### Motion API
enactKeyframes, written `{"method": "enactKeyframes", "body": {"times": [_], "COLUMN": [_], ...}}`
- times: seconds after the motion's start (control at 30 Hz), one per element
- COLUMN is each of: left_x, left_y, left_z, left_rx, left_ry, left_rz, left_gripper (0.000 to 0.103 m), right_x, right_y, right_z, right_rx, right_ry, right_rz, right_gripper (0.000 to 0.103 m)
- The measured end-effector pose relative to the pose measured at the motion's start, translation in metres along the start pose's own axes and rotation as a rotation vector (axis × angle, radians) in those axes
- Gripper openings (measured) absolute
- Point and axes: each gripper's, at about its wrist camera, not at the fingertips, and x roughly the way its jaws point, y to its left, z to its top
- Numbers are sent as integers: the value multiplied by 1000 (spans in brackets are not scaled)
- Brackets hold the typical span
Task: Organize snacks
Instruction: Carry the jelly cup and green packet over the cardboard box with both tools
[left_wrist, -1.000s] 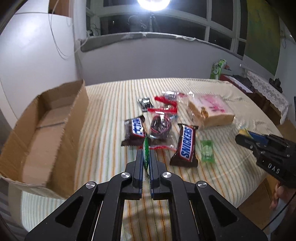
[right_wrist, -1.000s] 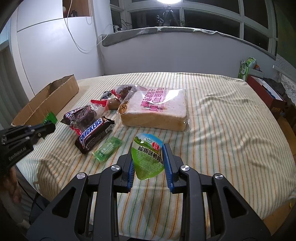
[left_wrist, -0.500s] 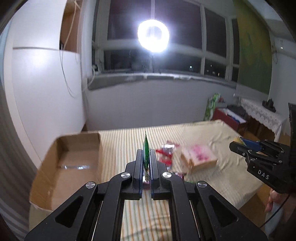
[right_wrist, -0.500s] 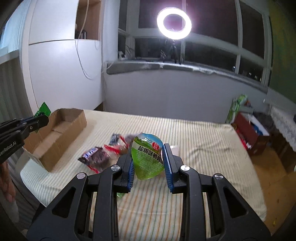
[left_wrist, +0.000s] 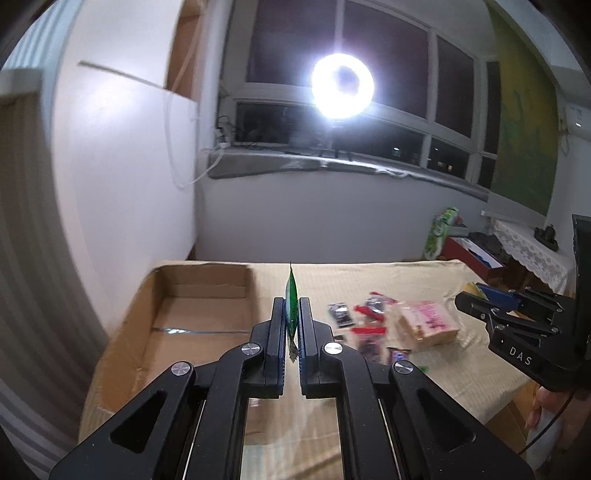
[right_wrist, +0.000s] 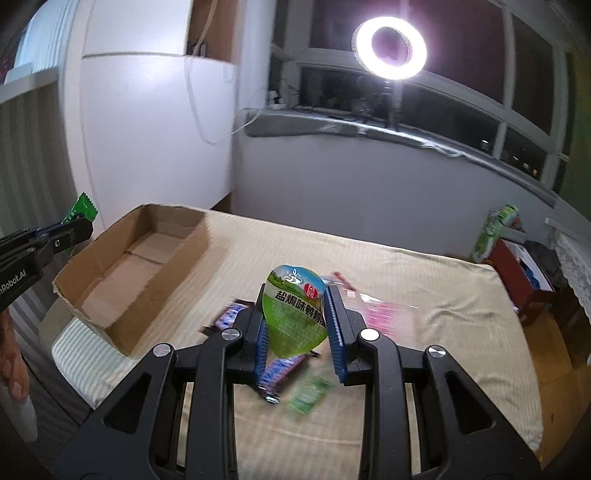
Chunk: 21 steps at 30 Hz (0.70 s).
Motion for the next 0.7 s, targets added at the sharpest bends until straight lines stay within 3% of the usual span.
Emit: {"method": "enactKeyframes", "body": {"times": [0.37, 0.7], "left_x": [-20, -39], "left_y": [88, 92], "left_z": [-9, 7], "left_rx": [-84, -58], "left_ry": [-10, -75], "left_rz": [173, 188], "left_gripper": [4, 4], "right_x": [29, 31], "right_y": [114, 146], "right_z": [36, 53], "right_rx": [-137, -160], "right_ry": [-33, -81], "right_rz": [214, 285], "right_gripper": [28, 28]}}
